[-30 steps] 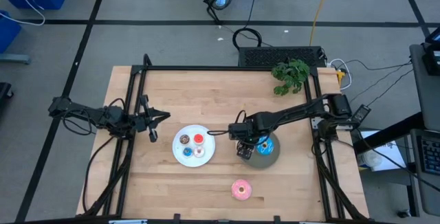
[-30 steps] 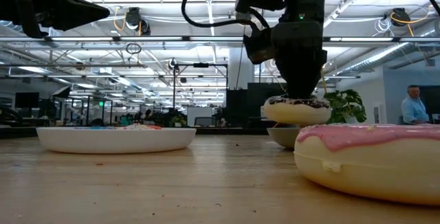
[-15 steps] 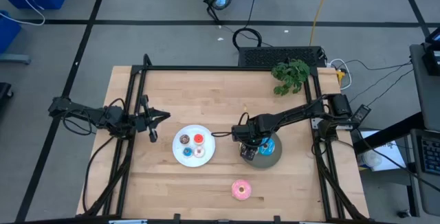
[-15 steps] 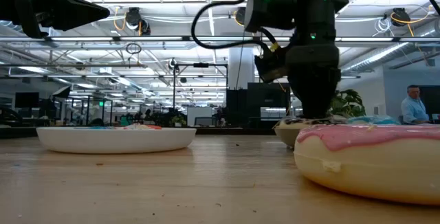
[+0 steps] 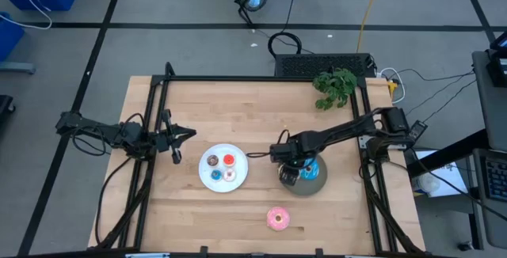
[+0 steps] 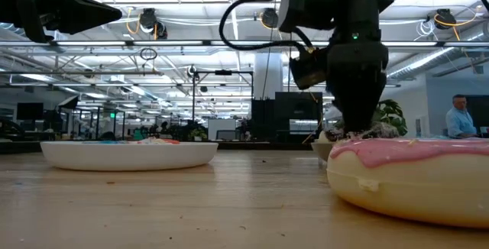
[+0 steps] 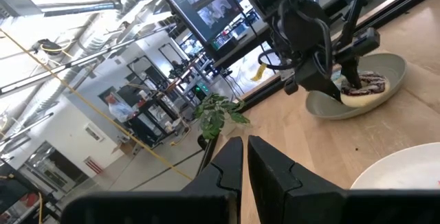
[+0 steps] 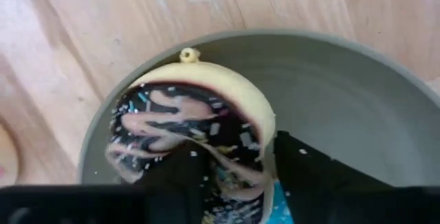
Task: Pick & Place donuts
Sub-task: Put the large black and pink donut on the gray plate, then put the large pink and white donut on the gray plate
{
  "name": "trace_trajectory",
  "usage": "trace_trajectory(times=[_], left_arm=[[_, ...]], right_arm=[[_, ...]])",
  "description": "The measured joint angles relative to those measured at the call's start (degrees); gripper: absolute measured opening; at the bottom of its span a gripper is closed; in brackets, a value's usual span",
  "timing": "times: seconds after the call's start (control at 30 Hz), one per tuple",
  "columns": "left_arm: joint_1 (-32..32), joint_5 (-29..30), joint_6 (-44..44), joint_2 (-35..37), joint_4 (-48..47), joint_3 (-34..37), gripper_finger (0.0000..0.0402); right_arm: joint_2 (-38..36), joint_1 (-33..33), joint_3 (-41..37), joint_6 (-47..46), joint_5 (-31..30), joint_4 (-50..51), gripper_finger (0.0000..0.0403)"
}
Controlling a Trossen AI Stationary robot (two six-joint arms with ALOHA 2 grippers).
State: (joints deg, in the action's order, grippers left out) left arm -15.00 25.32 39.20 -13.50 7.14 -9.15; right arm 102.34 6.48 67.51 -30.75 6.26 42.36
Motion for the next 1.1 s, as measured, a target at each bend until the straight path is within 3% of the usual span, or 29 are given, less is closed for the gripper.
trace_trajectory(times=[0.2,0.4,0.73,0.97,1.1], left_arm=[[-0.01,0.00,0.00,0.00,0.00,0.00,0.0031],[0.00,0.00,-0.02,0.00,0.00,0.00,0.0031],[-0.01,-0.02,-0.02,-0.01,0.04,0.00,0.0031],[-0.02,-0.28,0.35,-0.02,0.22,0.00,0.0031],[-0.01,-0.37,0.30,0.00,0.52,0.00,0.0031]], right_arm=[[-2.34,0.00,0.00,-0.04,-0.12,2.33,0.0209],[-4.14,0.00,0.00,-0.24,-2.03,5.91,0.0230],[-11.25,1.05,0.00,0.67,-3.76,8.87,0.0215],[-15.12,9.79,0.22,3.24,-3.52,-5.68,0.0192],[-13.63,14.97,3.88,0.30,-7.30,-9.53,0.0156]])
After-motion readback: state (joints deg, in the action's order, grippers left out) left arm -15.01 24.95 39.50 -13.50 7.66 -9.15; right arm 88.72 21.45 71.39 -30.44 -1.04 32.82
